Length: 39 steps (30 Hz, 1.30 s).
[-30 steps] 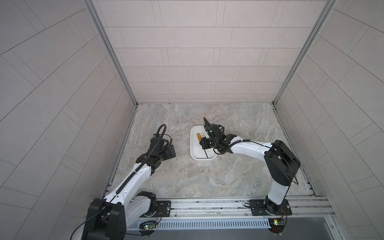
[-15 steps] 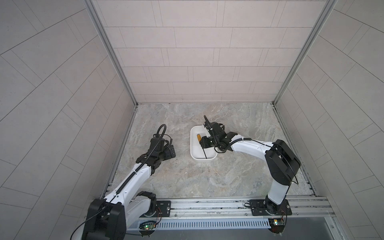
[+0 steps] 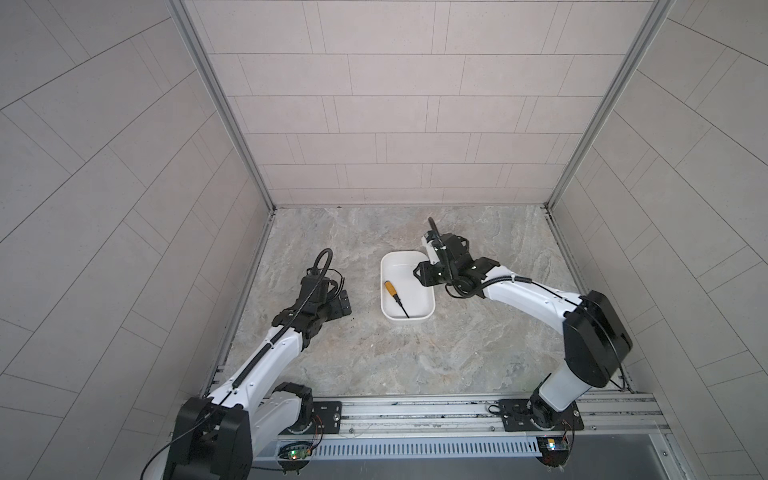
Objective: Put the screwdriver in the bin
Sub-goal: 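Open the right gripper to release the screwdriver and withdraw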
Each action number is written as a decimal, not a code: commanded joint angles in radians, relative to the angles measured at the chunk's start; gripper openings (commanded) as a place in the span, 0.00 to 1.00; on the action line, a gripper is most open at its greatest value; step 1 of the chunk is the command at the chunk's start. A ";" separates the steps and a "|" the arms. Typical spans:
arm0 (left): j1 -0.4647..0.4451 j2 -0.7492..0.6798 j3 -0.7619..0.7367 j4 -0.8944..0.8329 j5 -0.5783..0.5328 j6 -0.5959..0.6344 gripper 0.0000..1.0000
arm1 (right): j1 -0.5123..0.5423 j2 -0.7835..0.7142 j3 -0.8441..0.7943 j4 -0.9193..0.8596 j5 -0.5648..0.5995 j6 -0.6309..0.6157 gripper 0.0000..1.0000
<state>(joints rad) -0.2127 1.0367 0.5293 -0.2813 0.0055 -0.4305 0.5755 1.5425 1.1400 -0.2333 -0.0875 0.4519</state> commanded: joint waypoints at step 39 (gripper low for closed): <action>-0.002 -0.009 -0.018 0.013 -0.011 -0.007 1.00 | -0.410 -0.031 -0.710 1.039 0.551 -0.476 0.63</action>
<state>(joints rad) -0.2127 1.0264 0.5213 -0.2779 0.0032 -0.4305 0.2096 1.5002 0.4698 0.7250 0.5224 -0.0700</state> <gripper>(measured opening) 0.998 0.635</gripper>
